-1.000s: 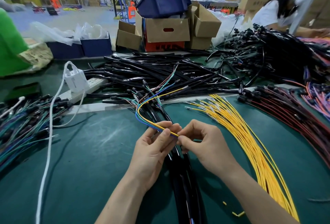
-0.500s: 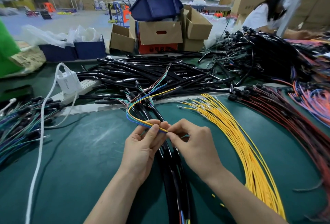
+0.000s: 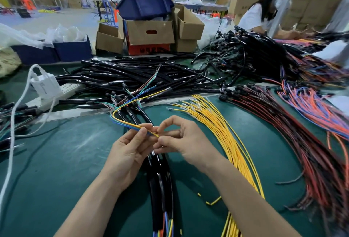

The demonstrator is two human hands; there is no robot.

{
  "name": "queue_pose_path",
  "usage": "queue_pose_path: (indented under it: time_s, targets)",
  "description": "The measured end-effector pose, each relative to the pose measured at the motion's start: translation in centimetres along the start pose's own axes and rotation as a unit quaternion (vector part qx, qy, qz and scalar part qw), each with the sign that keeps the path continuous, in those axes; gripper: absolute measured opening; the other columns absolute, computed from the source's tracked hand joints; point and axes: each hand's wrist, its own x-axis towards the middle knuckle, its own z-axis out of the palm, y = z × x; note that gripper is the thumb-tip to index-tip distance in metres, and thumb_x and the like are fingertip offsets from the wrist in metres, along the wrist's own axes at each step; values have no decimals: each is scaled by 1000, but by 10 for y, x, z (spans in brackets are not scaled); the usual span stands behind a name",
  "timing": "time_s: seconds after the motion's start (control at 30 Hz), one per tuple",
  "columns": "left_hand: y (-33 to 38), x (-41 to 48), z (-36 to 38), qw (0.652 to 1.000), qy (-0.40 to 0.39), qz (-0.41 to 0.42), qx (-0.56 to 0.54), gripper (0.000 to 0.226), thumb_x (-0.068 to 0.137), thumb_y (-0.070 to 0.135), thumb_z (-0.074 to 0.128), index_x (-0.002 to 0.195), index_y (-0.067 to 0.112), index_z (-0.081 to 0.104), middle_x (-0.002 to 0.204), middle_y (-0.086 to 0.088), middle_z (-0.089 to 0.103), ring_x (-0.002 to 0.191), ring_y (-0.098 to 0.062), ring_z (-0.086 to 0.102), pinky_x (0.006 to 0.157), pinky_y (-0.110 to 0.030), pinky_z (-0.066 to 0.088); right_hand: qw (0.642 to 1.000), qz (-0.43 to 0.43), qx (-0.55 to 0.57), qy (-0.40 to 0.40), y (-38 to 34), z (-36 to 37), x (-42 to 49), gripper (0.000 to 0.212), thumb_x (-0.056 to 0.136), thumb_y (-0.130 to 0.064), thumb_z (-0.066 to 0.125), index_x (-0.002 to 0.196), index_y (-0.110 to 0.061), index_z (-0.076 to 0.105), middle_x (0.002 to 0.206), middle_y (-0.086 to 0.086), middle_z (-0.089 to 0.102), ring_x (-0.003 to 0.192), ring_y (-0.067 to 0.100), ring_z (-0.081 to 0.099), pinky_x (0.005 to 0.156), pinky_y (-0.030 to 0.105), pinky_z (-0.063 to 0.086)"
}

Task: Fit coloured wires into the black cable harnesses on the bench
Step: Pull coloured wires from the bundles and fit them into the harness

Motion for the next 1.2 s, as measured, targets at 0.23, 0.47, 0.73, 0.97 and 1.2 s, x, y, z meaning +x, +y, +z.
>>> queue_pose_path:
  time_s: [0.23,0.47,0.73,0.97,1.2]
  targets:
    - [1,-3,0,1000,12,-17,-17,15,79,13,56,88,8,67,86,-11,74,82,-21,73,67,-26,57,995,8,-94,23,2,-10,-2,7,83,1,69,83,4,63,69,16,70,55,21,64,54,28,56]
    - [0,-2,-2,999,11,-33,4,18,77,14,58,77,12,76,89,-16,73,82,-23,72,68,-28,57,997,2,-79,19,2,-15,1,11,81,-2,71,81,0,61,67,12,68,55,20,60,57,27,55]
    - [-1,-4,1,998,-30,-29,48,19,78,14,56,79,14,75,94,-17,73,85,-21,72,72,-25,57,991,8,-125,49,0,-13,0,24,78,-8,76,81,6,57,63,13,61,55,20,53,52,27,46]
    - [-1,0,-5,999,-16,-31,-5,22,81,14,54,79,12,75,102,-17,72,102,-26,68,77,-30,57,966,-20,-174,189,-38,-88,1,11,81,-10,72,74,-8,64,62,5,68,53,14,62,50,24,52]
    - [2,-2,-1,998,-28,-43,24,23,79,15,54,77,13,77,100,-15,73,101,-24,68,76,-25,56,723,149,-593,321,5,-220,39,13,91,-13,59,95,-13,71,108,12,67,98,33,61,83,38,51]
